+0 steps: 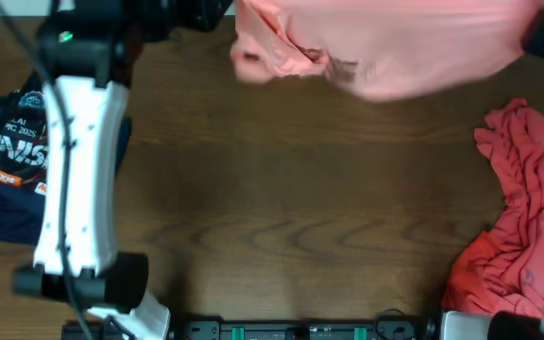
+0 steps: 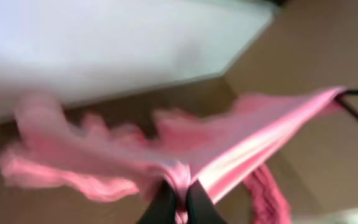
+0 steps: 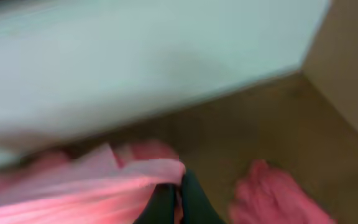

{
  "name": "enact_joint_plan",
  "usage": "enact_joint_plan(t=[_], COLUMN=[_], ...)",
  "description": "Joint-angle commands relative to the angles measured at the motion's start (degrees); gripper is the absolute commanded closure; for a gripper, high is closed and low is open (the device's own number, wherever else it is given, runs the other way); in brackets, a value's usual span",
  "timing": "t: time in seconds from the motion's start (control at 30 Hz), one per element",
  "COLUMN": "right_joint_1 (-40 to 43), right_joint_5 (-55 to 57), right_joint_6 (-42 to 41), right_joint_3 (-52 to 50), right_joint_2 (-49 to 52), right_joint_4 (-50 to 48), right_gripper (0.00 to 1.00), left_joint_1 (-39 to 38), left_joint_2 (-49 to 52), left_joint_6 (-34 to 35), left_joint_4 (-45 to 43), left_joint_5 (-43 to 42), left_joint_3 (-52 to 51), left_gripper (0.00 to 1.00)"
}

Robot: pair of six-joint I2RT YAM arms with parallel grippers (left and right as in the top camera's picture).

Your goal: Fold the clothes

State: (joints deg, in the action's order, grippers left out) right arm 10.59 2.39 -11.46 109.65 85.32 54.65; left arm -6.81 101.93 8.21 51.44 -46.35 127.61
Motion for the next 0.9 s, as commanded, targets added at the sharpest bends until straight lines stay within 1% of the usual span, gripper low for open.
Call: enact_joint_plan(t=[0.0, 0.03, 0.1, 0.17, 0.27, 0.33, 0.37, 0.4, 0.47, 0.5, 0.57, 0.63, 0.7, 0.77, 0.83, 0.87], right_joint_1=[2.0, 2.0, 2.0, 2.0, 2.0, 2.0, 2.0, 2.0, 2.0, 2.0, 2.0, 2.0, 2.0, 2.0, 2.0, 2.0], right_joint_5=[9.4, 11.5, 14.4, 19.6, 25.6, 28.2, 30.4, 32.1, 34.7, 35.6, 36.8, 37.3, 37.2, 36.9, 35.8, 35.7], right_joint_6=[0.8, 0.8, 0.8, -0.8, -4.2, -5.7, -7.0, -8.1, -9.2, -9.3, -9.3, -9.3, -9.3, -9.3, -9.3, -9.3], right_joint_3=[-1.1, -2.6, -5.2, -9.5, -16.5, -20.5, -22.3, -23.8, -26.1, -27.1, -28.0, -28.4, -28.4, -28.4, -28.4, -28.4], right_joint_2=[1.3, 1.5, 1.6, 1.7, 1.7, 1.7, 1.7, 1.7, 1.7, 1.7, 1.7, 1.7, 1.7, 1.7, 1.7, 1.7], right_joint_4=[7.0, 10.3, 13.5, 15.5, 15.6, 15.4, 15.4, 15.3, 15.1, 15.0, 14.8, 14.7, 14.6, 14.4, 14.3, 14.1], right_gripper=[0.99, 0.99, 0.99, 0.99, 0.99, 0.99, 0.99, 0.99, 0.99, 0.99, 0.99, 0.99, 0.99, 0.99, 0.99, 0.99], left_joint_1=[-0.9, -2.4, -4.9, -7.8, -12.1, -14.3, -15.1, -15.8, -16.3, -16.3, -15.9, -15.2, -14.4, -13.9, -13.8, -13.9], left_joint_2=[0.5, 0.8, 1.2, 1.6, 1.8, 1.8, 1.8, 1.8, 1.8, 1.8, 1.8, 1.8, 1.8, 1.8, 1.8, 1.8], left_joint_6=[-5.3, -8.7, -12.8, -15.0, -15.3, -15.3, -15.3, -15.3, -15.3, -15.2, -13.4, -8.8, -3.3, 1.2, 4.4, 4.8], left_joint_4=[8.5, 12.9, 18.5, 22.6, 24.6, 24.2, 23.6, 22.8, 21.7, 21.4, 21.4, 21.4, 21.4, 21.4, 21.2, 20.9], left_joint_5=[-1.7, -1.6, -1.0, 1.7, 8.3, 10.6, 11.3, 12.0, 14.2, 15.8, 19.7, 26.3, 31.3, 31.7, 30.5, 29.2], left_joint_3=[-0.4, -1.3, -3.5, -7.0, -15.0, -20.5, -23.2, -25.8, -29.4, -30.8, -32.3, -32.9, -33.0, -33.7, -35.2, -36.3], left_gripper=[0.94, 0.94, 0.94, 0.94, 0.94, 0.94, 0.92, 0.83, 0.53, 0.48, 0.45, 0.43, 0.36, 0.28, 0.28, 0.28])
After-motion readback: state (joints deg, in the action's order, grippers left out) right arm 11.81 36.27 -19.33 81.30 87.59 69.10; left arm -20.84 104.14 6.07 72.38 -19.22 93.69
